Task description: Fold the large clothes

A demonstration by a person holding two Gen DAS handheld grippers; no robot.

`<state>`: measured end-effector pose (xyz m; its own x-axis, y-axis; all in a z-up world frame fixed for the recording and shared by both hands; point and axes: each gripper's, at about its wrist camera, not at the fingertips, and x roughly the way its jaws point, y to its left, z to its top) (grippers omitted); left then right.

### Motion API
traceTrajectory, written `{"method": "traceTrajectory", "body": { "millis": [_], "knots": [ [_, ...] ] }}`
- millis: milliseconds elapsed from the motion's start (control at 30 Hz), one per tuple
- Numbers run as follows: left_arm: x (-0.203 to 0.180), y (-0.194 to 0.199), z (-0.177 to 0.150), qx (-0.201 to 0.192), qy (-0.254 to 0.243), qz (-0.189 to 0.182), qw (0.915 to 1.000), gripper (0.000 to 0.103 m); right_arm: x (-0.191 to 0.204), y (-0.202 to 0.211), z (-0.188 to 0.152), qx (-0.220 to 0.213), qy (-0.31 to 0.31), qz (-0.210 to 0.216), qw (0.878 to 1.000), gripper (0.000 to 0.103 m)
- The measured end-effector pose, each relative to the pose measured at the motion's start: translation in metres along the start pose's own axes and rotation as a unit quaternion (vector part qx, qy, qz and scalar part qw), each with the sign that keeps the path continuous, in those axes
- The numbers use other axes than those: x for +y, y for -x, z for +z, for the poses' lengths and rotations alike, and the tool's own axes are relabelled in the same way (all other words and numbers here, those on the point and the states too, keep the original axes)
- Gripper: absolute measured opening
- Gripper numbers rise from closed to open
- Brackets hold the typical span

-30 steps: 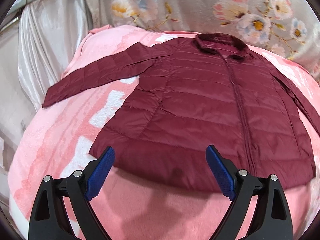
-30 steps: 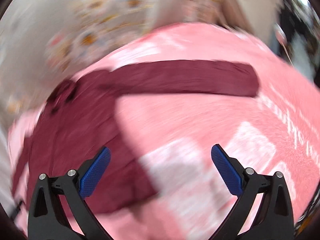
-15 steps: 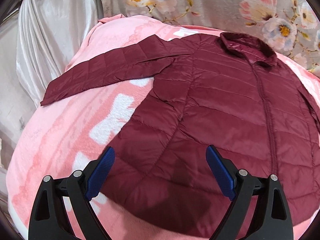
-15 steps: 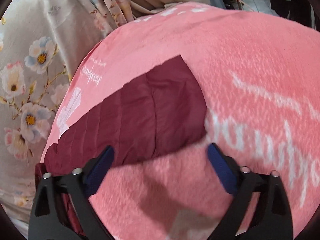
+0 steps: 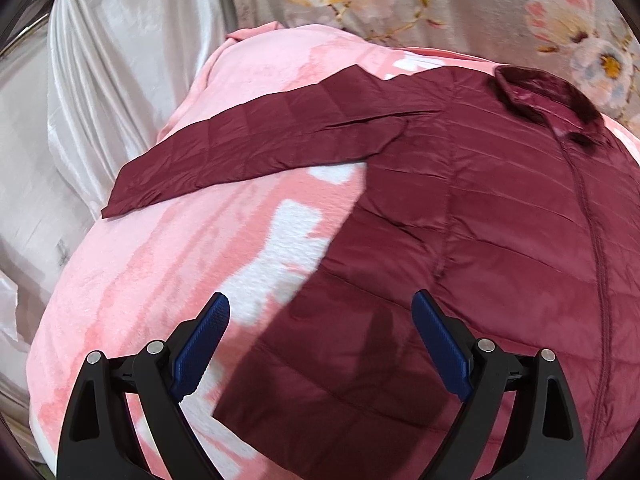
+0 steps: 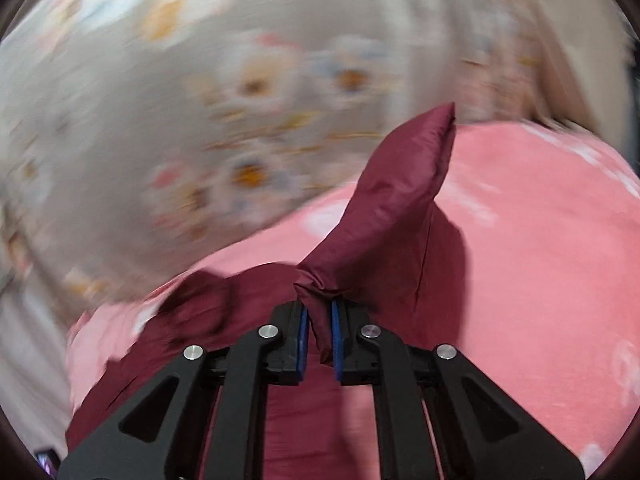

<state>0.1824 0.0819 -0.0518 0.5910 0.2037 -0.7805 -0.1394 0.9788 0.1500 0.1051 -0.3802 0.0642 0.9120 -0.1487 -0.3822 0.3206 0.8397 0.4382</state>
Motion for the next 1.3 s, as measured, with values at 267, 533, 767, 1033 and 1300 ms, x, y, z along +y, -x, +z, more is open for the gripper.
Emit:
{"method": "traceTrajectory", "body": {
  "millis": [267, 533, 767, 1033, 1300],
  "knots": [
    [0.021, -0.014, 0.004, 0.006, 0.01, 0.009, 0.9999, 0.09, 0.182, -0.075, -0.089, 0.118, 0.135, 0.152, 0.972, 0.01],
    [0.02, -0.012, 0.029, 0.0, 0.025, -0.094, 0.9952, 0.09, 0.217, -0.06, -0.126, 0.112, 0.175, 0.189, 0.96, 0.054],
    [-0.031, -0.035, 0.068, 0.043, 0.037, -0.25, 0.9665, 0.09, 0.118, -0.058, -0.091, 0.104, 0.079, 0.099, 0.986, 0.059],
    [-0.084, -0.075, 0.089, 0.108, 0.072, -0.296, 0.9462, 0.061, -0.035, -0.103, -0.105, 0.165, -0.122, 0.014, 0.979, 0.061],
    [-0.085, -0.045, 0.125, 0.032, 0.038, -0.268, 0.9622, 0.002, -0.077, -0.164, -0.093, 0.157, -0.215, 0.009, 0.964, 0.031]
  ]
}}
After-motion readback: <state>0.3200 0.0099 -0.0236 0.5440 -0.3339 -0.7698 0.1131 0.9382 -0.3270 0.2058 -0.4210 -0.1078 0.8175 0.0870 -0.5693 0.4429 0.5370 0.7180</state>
